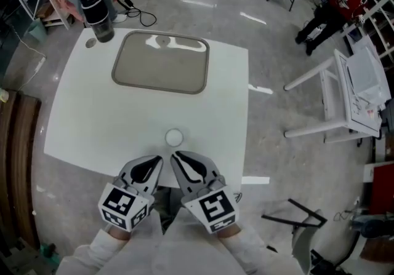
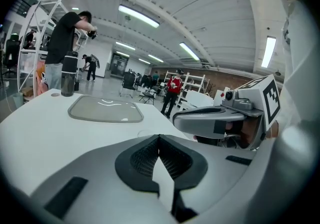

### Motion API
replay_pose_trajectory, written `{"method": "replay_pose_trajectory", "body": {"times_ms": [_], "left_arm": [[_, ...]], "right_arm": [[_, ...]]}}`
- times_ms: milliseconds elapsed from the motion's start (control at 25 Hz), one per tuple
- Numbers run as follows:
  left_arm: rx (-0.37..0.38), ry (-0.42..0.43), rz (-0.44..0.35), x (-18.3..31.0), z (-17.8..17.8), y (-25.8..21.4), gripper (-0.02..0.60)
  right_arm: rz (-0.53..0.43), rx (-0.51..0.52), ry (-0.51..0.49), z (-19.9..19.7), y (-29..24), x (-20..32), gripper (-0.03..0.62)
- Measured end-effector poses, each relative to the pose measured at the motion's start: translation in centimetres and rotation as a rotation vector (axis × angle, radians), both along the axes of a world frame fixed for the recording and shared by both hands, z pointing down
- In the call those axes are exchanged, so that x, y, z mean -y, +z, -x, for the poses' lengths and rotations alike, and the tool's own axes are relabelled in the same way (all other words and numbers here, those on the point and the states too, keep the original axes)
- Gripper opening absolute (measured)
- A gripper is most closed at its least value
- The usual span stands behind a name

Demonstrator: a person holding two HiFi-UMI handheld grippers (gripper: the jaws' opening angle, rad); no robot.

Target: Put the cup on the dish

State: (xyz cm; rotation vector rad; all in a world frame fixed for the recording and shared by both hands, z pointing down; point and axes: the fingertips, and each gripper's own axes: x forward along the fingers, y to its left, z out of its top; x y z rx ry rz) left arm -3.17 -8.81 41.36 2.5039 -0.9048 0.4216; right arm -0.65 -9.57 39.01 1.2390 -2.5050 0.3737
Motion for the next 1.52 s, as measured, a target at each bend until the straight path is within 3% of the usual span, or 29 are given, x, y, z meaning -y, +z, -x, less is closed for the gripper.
{"method": "replay_pose_trajectory", "body": {"times_ms": [160,440,600,880,1080,1520], "left_arm": [[0.018,-0.022,0.011,0.2,-0.2,1.2,-0.005],[-0.018,-0.027,0.064,0.6,-0.4,3.0,-0.005],[0.000,-0.028,0.084,0.9,-0.5,4.4,-0.005],[0.009,-0.053,0.099,1.8,-0.9,5.8,-0.005],[0.023,-0.091,0.112,2.5,-1.1,6.5,-0.005],[0.035,-0.161,0.156,3.4,0.0,8.5,-0.005]], "right_arm": [[0.030,0.002,-0.001,0.1,1.0,0.5,0.021],[0.043,-0.013,-0.008,-0.6,2.8,1.9,0.117],[0.055,-0.026,0.024,-1.5,4.1,2.7,0.200],[0.092,-0.093,-0.023,-2.2,6.6,3.2,0.323],[0.110,-0.149,-0.054,-2.3,8.7,3.7,0.334],[0.127,-0.121,-0.090,-0.8,11.1,5.3,0.336]]}}
